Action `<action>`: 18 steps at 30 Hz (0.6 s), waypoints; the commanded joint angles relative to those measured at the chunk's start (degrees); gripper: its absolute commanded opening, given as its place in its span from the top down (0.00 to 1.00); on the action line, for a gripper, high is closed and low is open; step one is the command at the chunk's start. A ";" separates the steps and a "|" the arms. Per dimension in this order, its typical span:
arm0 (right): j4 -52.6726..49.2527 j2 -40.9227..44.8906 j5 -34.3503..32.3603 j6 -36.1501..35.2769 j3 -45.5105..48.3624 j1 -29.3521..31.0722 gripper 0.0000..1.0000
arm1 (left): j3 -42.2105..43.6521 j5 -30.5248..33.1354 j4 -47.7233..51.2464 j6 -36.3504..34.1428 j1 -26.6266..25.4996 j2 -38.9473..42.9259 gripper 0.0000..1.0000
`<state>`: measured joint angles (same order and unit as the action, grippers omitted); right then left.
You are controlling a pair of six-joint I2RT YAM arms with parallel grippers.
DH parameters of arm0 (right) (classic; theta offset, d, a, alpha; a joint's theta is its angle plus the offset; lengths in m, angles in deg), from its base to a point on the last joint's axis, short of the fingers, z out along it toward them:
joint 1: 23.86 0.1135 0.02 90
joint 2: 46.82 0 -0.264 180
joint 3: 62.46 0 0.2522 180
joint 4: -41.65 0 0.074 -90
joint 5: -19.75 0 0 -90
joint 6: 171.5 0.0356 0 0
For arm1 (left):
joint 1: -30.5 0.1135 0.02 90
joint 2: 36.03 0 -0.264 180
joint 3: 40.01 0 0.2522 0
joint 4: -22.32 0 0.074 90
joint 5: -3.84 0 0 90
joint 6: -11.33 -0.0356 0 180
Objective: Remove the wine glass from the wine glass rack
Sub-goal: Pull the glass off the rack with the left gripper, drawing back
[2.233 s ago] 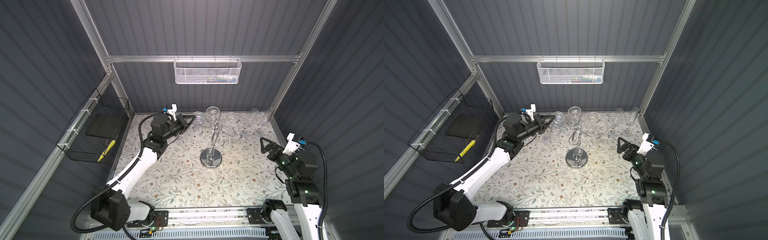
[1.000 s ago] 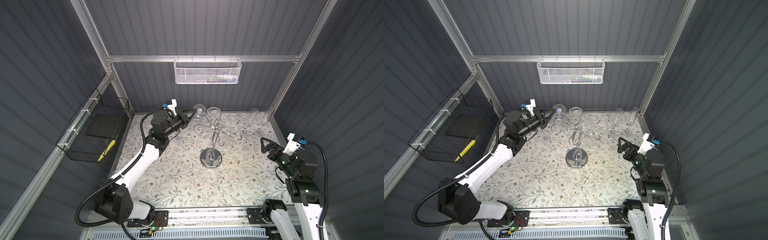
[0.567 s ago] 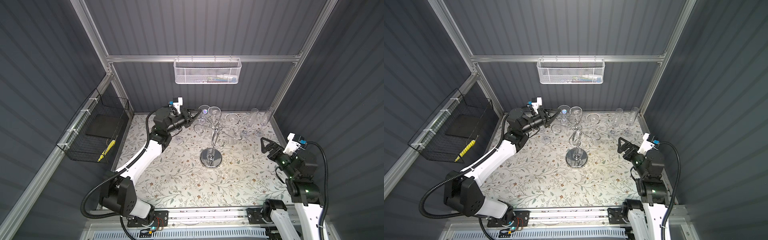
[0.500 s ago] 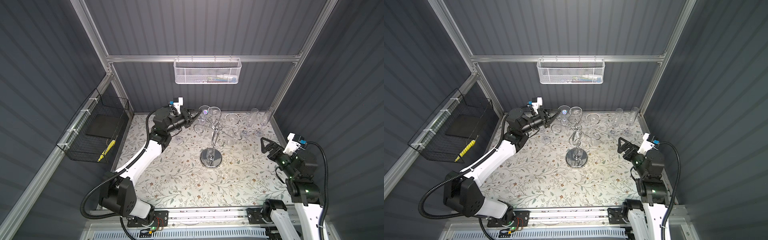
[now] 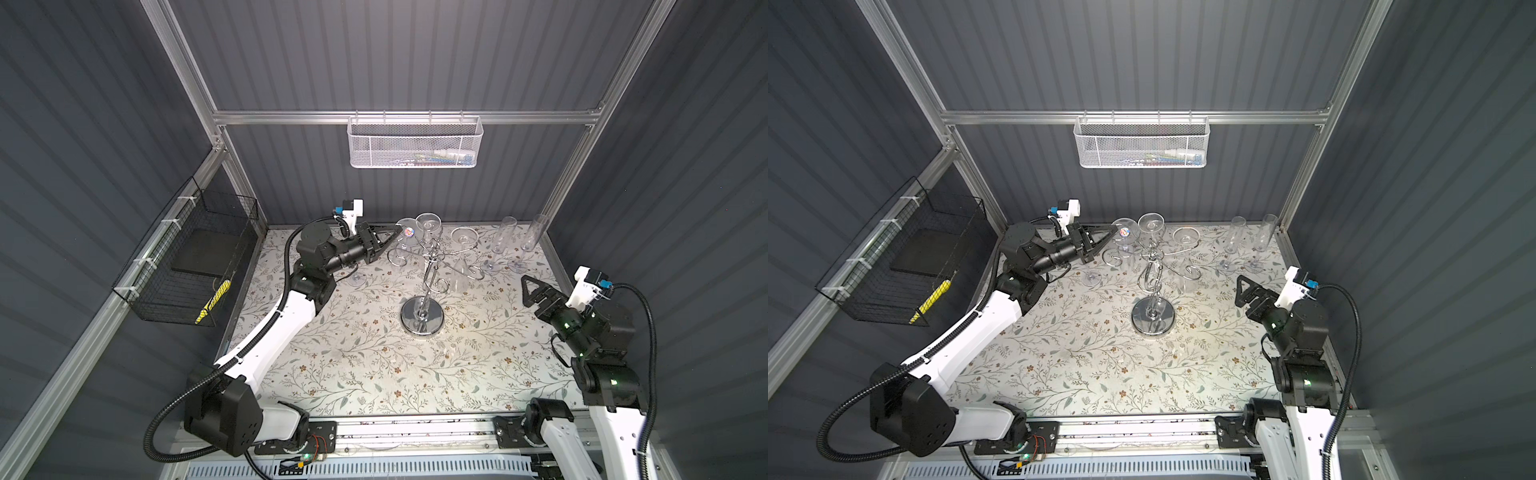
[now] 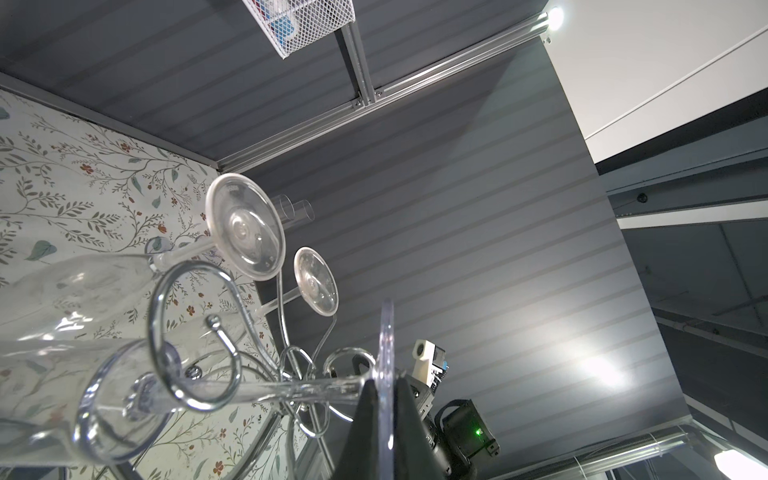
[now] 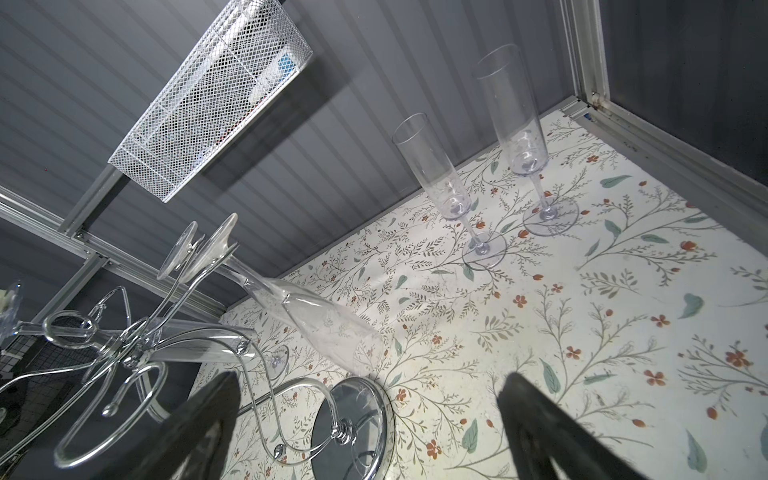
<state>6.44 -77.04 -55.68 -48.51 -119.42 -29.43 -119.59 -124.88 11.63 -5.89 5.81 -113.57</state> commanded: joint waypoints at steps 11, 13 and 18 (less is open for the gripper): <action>-0.52 -0.36 -0.94 -0.30 -2.69 0.20 0.01 | 3.94 9.64 9.36 -4.28 0.34 8.65 1.00; -2.65 -0.70 -1.24 -0.14 -3.32 0.22 0.01 | 4.34 12.20 10.74 -5.09 0.31 10.23 1.00; -4.24 -1.81 -2.11 1.05 -4.82 0.21 0.01 | 4.92 19.42 16.67 -7.81 0.37 14.65 1.00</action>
<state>3.88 -78.48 -56.95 -48.07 -122.46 -29.43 -115.15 -110.74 24.79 -10.22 5.81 -101.37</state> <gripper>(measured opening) 0.989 0.083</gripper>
